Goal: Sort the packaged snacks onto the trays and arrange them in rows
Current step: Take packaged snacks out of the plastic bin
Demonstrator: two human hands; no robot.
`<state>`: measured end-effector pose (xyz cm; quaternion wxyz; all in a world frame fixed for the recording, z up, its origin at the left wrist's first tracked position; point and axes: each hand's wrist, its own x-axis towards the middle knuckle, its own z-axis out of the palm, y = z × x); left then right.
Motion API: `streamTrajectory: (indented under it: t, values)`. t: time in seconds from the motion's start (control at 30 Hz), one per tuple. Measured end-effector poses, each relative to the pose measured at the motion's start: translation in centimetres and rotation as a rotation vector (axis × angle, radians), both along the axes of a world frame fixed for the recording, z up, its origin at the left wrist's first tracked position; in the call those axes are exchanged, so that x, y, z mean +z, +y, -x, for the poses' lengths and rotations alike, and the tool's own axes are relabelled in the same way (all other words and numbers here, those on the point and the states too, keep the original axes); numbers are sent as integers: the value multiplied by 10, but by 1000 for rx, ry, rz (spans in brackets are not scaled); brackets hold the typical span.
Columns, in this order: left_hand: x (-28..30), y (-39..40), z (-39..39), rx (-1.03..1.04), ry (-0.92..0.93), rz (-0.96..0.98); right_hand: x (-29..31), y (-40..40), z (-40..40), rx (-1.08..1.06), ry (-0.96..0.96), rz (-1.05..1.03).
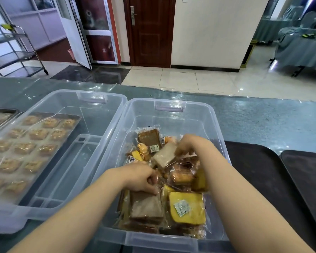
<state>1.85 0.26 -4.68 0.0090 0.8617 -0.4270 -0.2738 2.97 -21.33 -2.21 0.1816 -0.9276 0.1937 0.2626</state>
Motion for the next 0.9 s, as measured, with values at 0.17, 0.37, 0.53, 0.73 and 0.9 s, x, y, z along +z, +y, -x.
streamTrajectory:
  t: [0.17, 0.37, 0.53, 0.73, 0.9]
  values:
    - [13, -1, -3, 118, 132, 190, 5, -19, 4, -80, 31, 63]
    - [36, -16, -27, 243, 28, 315, 3, -8, 14, -81, 176, -74]
    - [36, -30, -76, 337, -116, 218, 6, -13, 13, -74, 172, -66]
    - [13, -54, -115, 462, -189, 333, -3, -17, 3, -124, 135, -124]
    - [-10, -66, -134, 526, -150, 447, -3, -22, 2, -133, 109, -124]
